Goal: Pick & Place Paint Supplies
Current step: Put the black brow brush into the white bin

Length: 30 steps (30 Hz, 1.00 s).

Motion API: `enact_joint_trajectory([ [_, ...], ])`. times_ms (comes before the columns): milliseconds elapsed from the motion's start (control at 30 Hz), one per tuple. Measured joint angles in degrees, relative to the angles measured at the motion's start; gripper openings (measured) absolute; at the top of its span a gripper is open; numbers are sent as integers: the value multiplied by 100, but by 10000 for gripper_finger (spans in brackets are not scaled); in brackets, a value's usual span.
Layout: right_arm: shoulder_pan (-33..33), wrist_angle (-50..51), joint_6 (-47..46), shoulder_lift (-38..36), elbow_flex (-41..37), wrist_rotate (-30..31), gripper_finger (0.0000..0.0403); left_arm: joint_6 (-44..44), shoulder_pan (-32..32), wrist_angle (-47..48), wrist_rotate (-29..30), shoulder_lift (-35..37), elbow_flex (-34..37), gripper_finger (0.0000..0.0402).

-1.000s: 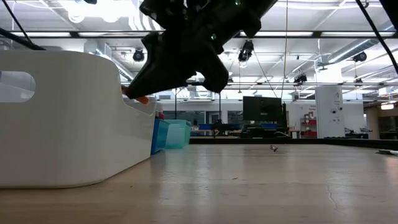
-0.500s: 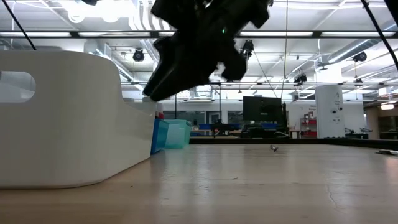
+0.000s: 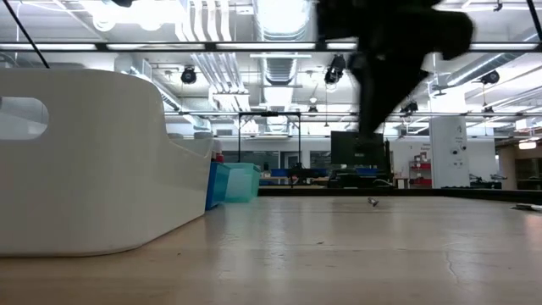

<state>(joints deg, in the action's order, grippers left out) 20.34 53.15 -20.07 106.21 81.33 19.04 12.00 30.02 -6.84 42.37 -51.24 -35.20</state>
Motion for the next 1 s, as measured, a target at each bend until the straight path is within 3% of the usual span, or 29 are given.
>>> enact_joint_trajectory([
  [167,374,1584,-2756,-13,-223,335,164,-5,-2,-78,0,0,0,266],
  [300,508,2862,-4846,-6,-478,242,164,-53,-2,-95,0,0,0,267],
  [400,542,3391,-5797,-66,-758,-8,164,-142,-2,-107,1,0,0,267],
  [533,557,3102,-6299,-455,-1318,-259,164,-158,-7,-109,0,0,0,267],
  [700,556,1883,-6760,-1389,-2295,-281,164,-158,-7,-109,0,0,0,267],
  [1000,792,1440,-8428,-2840,-3876,-283,164,-154,-7,-106,0,0,0,267],
])
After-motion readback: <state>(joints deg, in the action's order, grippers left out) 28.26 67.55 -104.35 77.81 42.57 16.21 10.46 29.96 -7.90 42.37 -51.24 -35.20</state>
